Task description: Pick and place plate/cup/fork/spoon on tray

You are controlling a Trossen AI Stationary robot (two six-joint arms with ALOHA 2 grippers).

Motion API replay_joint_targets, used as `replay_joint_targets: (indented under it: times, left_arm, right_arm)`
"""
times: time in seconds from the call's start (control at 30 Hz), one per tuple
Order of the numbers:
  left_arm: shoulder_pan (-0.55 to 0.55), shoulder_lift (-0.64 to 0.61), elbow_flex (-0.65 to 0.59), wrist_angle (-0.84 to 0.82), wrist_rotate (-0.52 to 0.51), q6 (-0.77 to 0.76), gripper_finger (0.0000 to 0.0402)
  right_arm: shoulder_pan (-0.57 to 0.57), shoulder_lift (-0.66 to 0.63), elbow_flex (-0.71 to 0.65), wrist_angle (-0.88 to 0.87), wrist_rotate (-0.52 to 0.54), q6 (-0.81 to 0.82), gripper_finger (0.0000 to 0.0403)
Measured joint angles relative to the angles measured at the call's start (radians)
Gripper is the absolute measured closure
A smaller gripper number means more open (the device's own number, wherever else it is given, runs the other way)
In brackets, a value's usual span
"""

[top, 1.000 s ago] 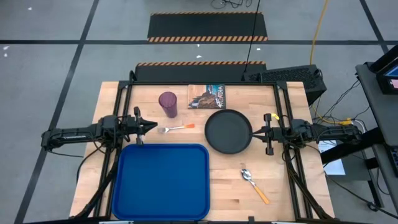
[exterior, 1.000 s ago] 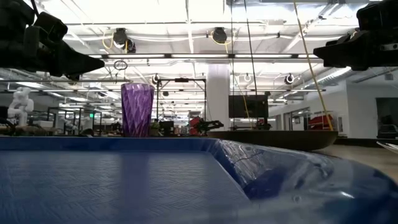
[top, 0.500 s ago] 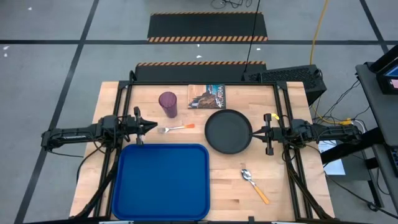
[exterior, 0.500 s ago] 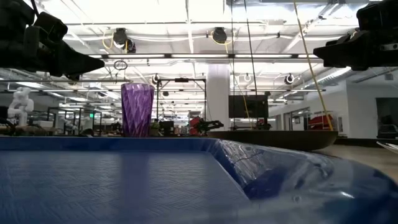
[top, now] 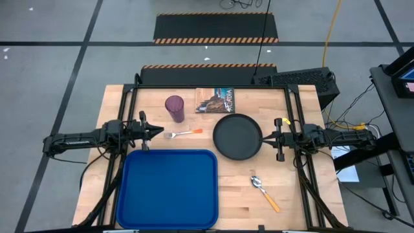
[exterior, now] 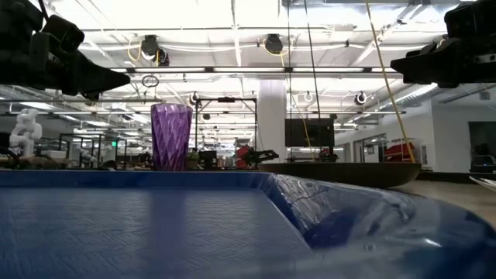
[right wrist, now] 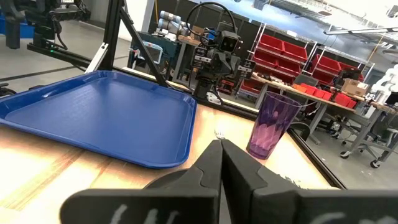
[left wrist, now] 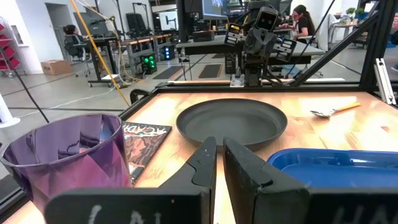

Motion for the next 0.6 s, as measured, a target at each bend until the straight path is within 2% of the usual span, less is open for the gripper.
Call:
replay_joint_targets:
  times: [0.6]
  left_arm:
    - [0.0,0.0,0.0,0.0,0.0,0.0,0.0369]
  right_arm:
    - [0.0,0.0,0.0,0.0,0.0,0.027,0.0403]
